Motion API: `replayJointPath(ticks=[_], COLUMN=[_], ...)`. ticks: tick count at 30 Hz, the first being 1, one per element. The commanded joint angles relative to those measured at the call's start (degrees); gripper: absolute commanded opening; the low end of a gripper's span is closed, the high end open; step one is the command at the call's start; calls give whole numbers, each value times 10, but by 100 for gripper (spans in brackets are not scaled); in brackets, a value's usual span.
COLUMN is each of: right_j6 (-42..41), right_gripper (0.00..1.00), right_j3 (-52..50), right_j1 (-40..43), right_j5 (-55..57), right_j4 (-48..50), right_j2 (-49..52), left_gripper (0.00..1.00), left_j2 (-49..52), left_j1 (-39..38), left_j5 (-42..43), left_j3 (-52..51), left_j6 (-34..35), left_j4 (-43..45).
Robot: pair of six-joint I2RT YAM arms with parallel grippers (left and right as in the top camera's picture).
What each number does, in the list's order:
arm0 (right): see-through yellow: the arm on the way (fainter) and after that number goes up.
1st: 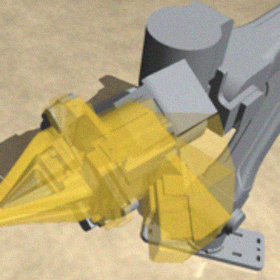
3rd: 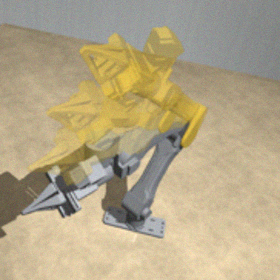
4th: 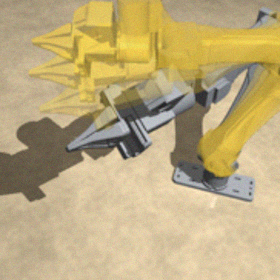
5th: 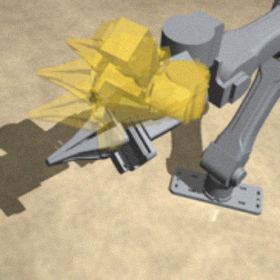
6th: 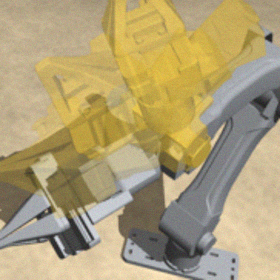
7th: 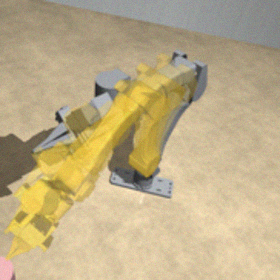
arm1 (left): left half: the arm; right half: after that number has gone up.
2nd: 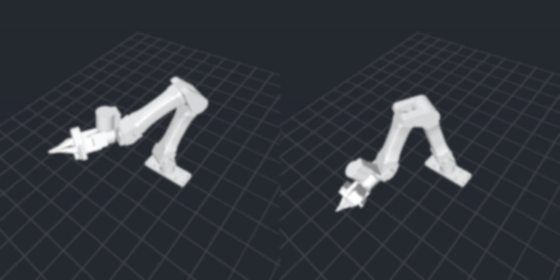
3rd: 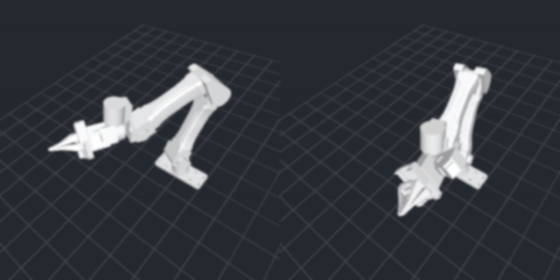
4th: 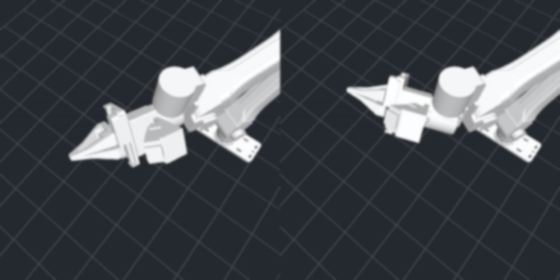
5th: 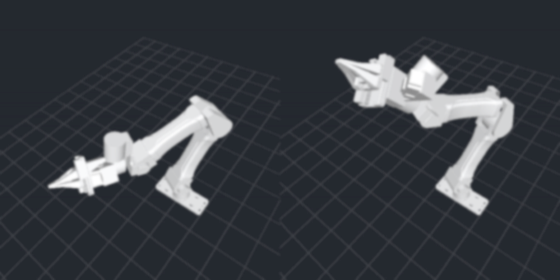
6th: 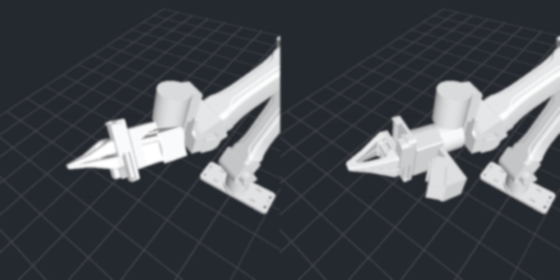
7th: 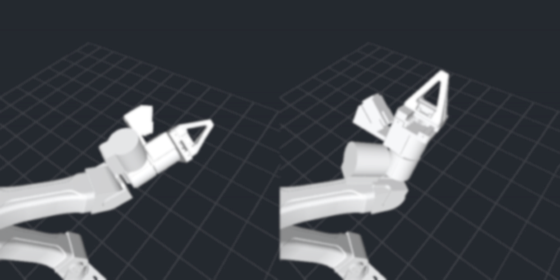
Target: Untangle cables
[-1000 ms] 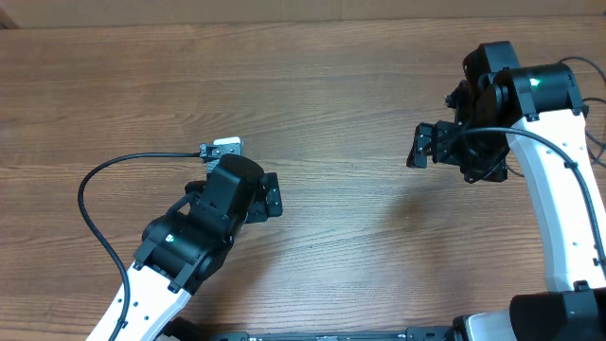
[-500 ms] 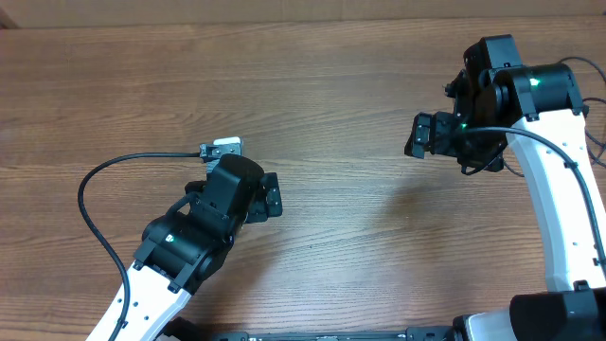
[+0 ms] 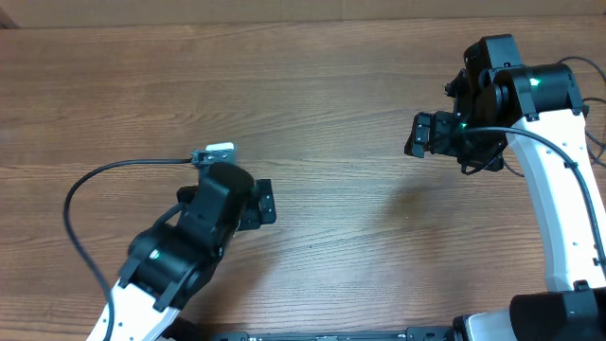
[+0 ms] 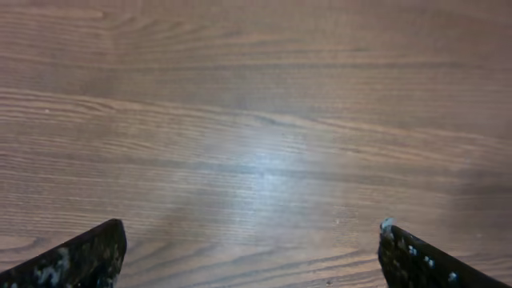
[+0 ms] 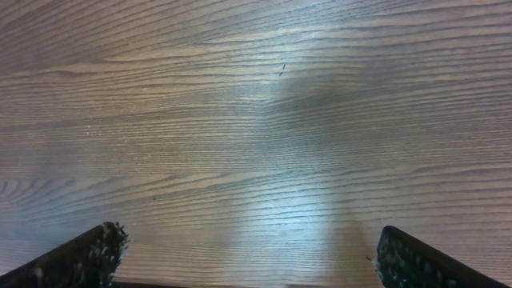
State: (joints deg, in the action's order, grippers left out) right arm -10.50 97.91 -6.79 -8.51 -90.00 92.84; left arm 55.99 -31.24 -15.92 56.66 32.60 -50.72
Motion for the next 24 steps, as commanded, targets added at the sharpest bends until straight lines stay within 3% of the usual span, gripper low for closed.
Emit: replayJointPath(ticks=[1,3,7,11,19,21,24], right_j6=[-2,-2,-2,-2,-2,-2,-2], right_gripper=[100,100,100,100,100,100,100], right_j3=[-1,-1,-1,-1,-1,-1,-1], right_j1=[0,0,0,0,0,0,0], right_j5=[8,8,8,8,8,8,8], right_j4=[2,2,2,2,2,2,2], right_j2=[-13,-13,-13,-13,-13,-13,-13], left_gripper=[100,100,100,100,100,100,100], left_j2=[-34,-57,-102,-169,-304,-338,-355], left_j1=[21,38,66,84,89,97,117], left_j5=[-5,5,79,133,126,123,128], left_j3=[-13,-49,-141,-274,-520,-563,-564], left_j6=[-9,-13,-96,-149,-179,-179,-184], left_j4=[6,41,163,366,778,843,838])
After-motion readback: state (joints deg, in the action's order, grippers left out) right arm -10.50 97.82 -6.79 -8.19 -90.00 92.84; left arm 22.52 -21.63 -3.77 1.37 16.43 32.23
